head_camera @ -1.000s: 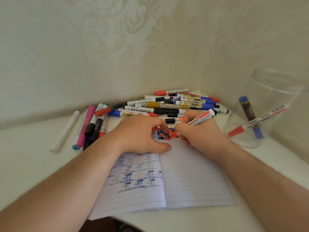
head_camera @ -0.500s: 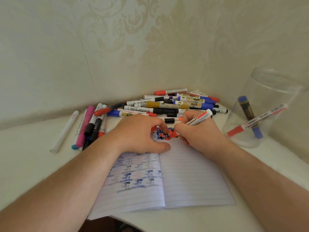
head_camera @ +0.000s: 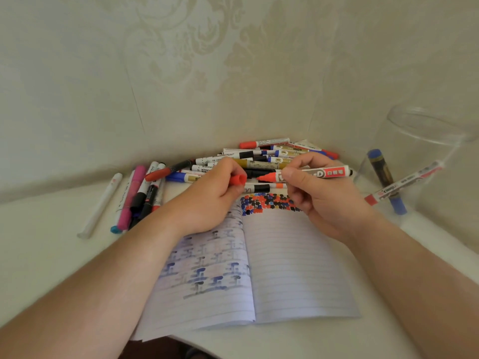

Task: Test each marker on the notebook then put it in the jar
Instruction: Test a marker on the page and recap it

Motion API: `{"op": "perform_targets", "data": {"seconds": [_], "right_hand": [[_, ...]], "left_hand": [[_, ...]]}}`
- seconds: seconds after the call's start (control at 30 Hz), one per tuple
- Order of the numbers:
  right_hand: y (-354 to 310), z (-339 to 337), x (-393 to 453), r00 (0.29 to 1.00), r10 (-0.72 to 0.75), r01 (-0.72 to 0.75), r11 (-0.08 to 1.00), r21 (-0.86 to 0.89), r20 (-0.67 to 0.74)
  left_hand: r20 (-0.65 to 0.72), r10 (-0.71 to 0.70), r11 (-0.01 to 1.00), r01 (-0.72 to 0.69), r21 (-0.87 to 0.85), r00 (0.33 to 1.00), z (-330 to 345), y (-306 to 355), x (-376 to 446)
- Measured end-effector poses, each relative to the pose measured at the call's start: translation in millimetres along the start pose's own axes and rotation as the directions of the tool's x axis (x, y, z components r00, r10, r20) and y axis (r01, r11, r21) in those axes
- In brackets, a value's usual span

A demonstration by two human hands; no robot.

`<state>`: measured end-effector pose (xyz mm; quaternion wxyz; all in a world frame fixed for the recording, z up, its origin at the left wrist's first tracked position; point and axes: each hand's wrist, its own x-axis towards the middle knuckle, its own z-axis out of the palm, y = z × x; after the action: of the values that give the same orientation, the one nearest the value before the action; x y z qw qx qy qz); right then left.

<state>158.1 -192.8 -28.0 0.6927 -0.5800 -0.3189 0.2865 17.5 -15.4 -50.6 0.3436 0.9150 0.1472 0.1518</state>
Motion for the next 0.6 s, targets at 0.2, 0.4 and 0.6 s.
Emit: {"op": "perform_targets", "data": {"seconds": [0.2, 0.4, 0.6], "right_hand": [[2.0, -1.5, 2.3, 0.998, 0.046, -0.05, 0.992, 0.114, 0.036], [11.0, -2.0, 7.1, 0.996, 0.054, -0.06, 0.995, 0.086, 0.064], [10.6, 0.7, 7.5, 0.977, 0.161, -0.177, 0.978, 0.11, 0.143]], "left_hand": [[0.043, 0.027, 0.999, -0.029, 0.04, 0.999, 1.8, 1.5, 1.2], [0.048, 0.068, 0.995, -0.072, 0.07, 0.997, 3.0, 1.1, 1.8], [0.007, 0.16, 0.985, -0.16, 0.06, 0.987, 4.4, -3.7, 6.0]]}}
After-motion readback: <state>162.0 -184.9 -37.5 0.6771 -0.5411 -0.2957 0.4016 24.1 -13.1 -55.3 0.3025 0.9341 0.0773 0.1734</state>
